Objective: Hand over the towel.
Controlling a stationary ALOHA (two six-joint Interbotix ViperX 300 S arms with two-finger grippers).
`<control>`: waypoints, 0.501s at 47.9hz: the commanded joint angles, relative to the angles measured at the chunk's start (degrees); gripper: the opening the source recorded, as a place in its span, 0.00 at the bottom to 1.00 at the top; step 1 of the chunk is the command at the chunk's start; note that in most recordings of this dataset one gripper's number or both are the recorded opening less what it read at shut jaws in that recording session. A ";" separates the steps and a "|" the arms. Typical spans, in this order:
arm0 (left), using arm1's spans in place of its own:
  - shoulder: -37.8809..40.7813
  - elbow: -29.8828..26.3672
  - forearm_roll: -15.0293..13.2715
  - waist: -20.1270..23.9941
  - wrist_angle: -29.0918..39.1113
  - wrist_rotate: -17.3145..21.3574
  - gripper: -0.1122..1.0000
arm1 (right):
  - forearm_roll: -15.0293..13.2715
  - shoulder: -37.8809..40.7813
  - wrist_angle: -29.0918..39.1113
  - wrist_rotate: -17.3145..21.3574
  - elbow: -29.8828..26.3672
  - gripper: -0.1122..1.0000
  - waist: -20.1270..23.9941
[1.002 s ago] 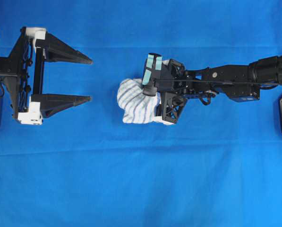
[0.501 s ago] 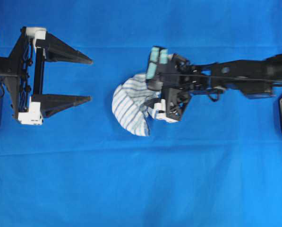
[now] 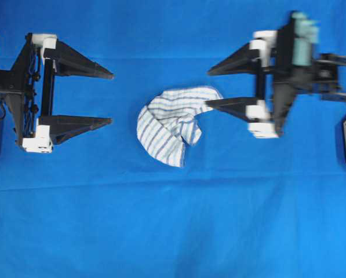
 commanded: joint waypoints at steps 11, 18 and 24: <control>-0.09 -0.62 -0.09 0.00 -0.62 0.00 0.94 | -0.18 -7.65 -9.32 -0.62 5.62 0.73 1.32; -0.09 -0.62 -0.09 0.09 -0.62 0.00 0.94 | -0.62 -7.21 -9.93 -0.70 5.62 0.73 1.32; -0.44 -0.53 -0.09 0.09 -0.18 0.00 0.94 | -0.79 -8.00 -9.58 -0.70 5.89 0.73 1.32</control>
